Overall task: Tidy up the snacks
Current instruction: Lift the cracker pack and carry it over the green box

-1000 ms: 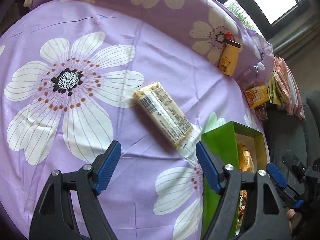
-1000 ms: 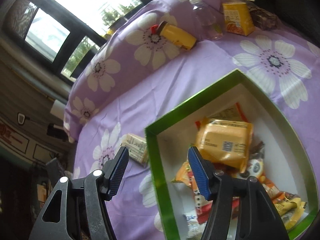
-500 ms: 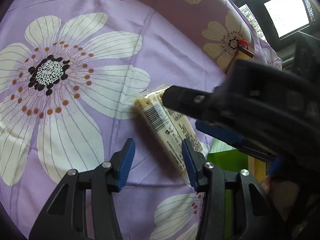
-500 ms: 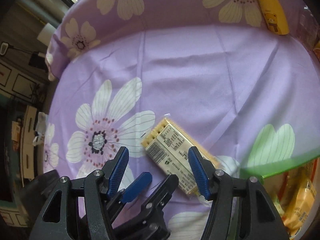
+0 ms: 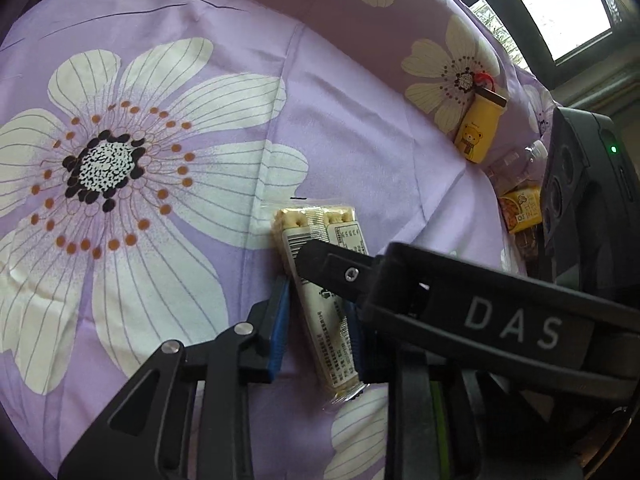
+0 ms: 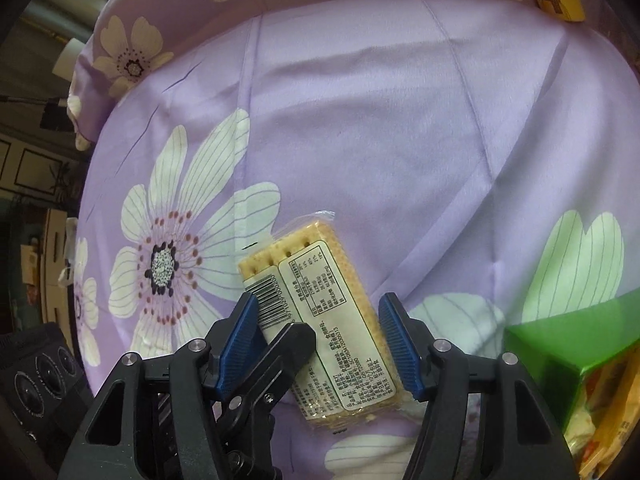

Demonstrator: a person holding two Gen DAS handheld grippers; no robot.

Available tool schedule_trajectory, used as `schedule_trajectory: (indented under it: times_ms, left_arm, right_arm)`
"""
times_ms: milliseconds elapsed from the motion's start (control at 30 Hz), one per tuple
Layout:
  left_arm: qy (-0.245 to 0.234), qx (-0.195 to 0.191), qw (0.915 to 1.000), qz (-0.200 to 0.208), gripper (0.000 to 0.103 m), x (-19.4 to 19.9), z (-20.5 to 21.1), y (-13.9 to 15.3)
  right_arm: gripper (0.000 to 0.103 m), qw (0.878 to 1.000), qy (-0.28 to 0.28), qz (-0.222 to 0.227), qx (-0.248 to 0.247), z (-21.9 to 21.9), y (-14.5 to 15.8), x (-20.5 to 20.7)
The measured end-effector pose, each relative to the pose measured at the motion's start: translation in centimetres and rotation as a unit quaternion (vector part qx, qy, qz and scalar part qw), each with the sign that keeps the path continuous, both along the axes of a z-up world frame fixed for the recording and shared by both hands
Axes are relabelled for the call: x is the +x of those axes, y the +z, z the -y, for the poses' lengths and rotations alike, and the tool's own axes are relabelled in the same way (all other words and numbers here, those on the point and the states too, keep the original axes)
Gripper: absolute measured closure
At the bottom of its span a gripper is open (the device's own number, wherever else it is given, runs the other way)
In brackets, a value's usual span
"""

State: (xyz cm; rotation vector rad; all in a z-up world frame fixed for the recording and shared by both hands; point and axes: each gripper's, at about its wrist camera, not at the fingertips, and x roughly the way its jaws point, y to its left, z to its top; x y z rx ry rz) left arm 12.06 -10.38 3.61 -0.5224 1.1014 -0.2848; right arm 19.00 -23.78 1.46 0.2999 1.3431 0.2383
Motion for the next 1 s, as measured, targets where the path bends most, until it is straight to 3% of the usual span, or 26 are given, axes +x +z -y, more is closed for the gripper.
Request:
schedule_trajectory:
  times_ms: [167, 333, 467, 567, 700, 767, 833, 933, 1000]
  left_arm:
    - [-0.010, 0.048, 0.9985, 0.026, 0.080, -3.4, -1.1, 1.1]
    - [-0.024, 0.044, 0.9986, 0.017, 0.076, -6.7, -1.5, 0.9]
    - [-0.033, 0.071, 0.9966, 0.027, 0.074, -9.9, -1.2, 0.4]
    - [-0.036, 0.049, 0.9980, 0.020, 0.072, -11.9, -1.7, -0.5]
    - [-0.032, 0.042, 0.9985, 0.014, 0.075, -13.5, -2.4, -0.3]
    - [-0.028, 0.028, 0.9991, 0.015, 0.085, -14.0, -2.9, -0.1]
    - [-0.034, 0.023, 0.9991, 0.013, 0.085, -14.6, -3.0, 0.1]
    - [-0.032, 0.020, 0.9993, 0.008, 0.084, -15.0, -2.9, 0.0]
    - [-0.030, 0.018, 0.9993, 0.010, 0.084, -15.2, -2.9, 0.2]
  right_arm:
    - [0.038, 0.999, -0.002, -0.003, 0.054, -1.0, 0.4, -3.0]
    - [0.038, 0.998, 0.003, 0.032, 0.045, -2.8, 1.4, -7.8]
    - [0.038, 0.996, -0.005, 0.047, 0.070, -3.0, 0.9, -11.9]
    - [0.038, 0.996, -0.005, 0.050, 0.077, -3.3, -0.1, -14.1]
    - [0.038, 0.994, -0.007, 0.075, 0.073, -3.9, 0.8, -16.5]
    - [0.043, 0.989, 0.005, 0.085, 0.123, -4.4, 0.8, -17.5]
    - [0.043, 0.983, 0.000, 0.099, 0.151, -4.3, 1.0, -18.4]
    - [0.043, 0.988, 0.005, 0.099, 0.116, -5.1, 1.1, -18.6]
    - [0.043, 0.988, 0.000, 0.093, 0.127, -4.8, 0.9, -18.6]
